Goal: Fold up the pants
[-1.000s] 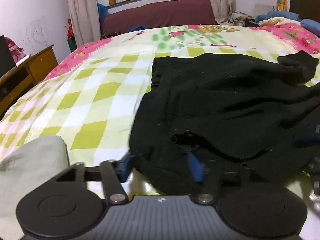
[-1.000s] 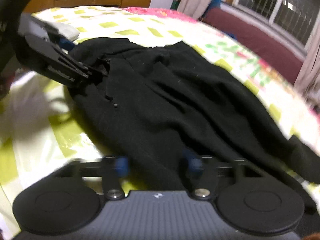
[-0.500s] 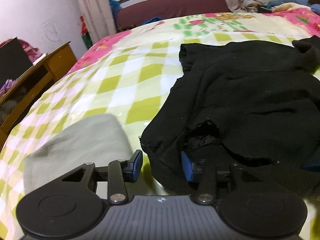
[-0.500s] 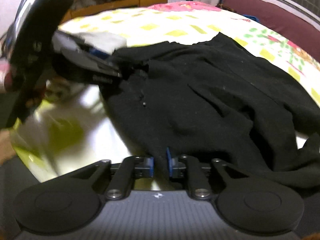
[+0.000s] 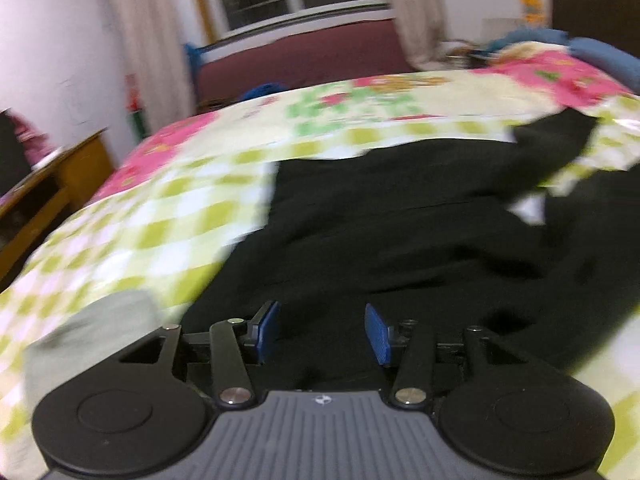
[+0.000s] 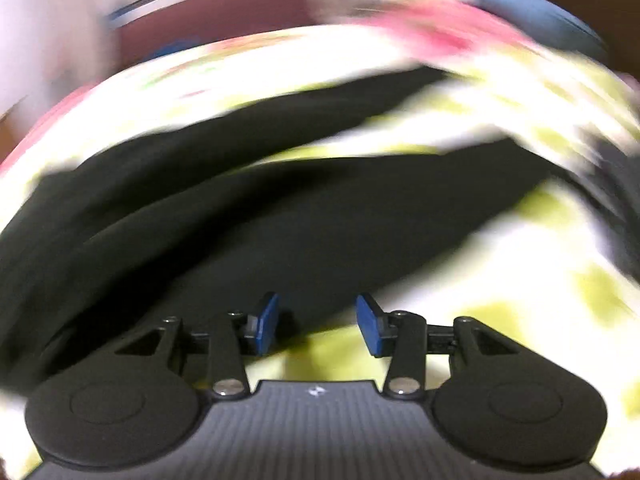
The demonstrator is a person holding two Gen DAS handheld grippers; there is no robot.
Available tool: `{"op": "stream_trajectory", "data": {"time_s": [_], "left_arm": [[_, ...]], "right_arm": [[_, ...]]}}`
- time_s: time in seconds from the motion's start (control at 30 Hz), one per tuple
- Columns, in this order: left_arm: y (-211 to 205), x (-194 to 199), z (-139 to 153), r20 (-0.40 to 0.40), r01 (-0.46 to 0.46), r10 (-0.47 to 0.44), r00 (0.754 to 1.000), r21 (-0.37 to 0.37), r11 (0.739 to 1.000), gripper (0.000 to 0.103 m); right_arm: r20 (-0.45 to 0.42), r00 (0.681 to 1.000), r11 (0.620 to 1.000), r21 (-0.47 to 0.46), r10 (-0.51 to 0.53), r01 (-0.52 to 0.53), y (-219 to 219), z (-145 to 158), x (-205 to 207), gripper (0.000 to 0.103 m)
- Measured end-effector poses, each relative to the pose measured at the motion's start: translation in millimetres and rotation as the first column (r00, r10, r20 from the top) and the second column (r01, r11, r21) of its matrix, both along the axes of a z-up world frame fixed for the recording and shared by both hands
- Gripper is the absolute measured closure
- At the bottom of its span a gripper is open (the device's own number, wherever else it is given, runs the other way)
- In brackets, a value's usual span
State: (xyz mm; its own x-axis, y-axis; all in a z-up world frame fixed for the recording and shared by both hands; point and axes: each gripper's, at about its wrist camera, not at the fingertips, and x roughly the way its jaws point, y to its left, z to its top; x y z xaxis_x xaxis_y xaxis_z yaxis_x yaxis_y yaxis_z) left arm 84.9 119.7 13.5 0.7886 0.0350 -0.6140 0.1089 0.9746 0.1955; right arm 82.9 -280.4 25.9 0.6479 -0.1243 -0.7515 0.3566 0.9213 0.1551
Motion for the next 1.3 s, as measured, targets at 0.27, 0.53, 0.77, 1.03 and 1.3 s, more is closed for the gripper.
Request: {"op": "stream_trajectory", "data": {"time_s": [0.27,0.53,0.77,1.03,1.3], "left_arm": [[-123,28,-17,-0.060,0.235,-0.235,0.970,-0.010,0.972,0.042],[-173,48,-22,-0.081,0.306,-0.304,0.949,0.007,0.952,0.042],[-177,38,-14,-0.040,0.334,-0.335,0.941,-0.044,0.942,0.038],[-192,27,-41,-0.100,0.381,-0.379,0.920,-0.003,0.925,0.028],[-138,38,-15,0.012,0.245,-0.245,0.969,0.009,0.970,0.020]], "right_arm": [[0.088,0.945,0.926,0.248,-0.314,0.284,-117,-20,38,0.044],[0.120,0.949,0.939,0.226,-0.291,0.259,-137,-33,74,0.096],[0.254,0.923,0.946,0.221,-0.290,0.236,-155,33,-13,0.098],[0.045,0.948,0.948,-0.015,-0.316,0.317,-162,11,-55,0.089],[0.172,0.976,0.939,-0.293,-0.134,0.180,-90,56,-63,0.079]]}}
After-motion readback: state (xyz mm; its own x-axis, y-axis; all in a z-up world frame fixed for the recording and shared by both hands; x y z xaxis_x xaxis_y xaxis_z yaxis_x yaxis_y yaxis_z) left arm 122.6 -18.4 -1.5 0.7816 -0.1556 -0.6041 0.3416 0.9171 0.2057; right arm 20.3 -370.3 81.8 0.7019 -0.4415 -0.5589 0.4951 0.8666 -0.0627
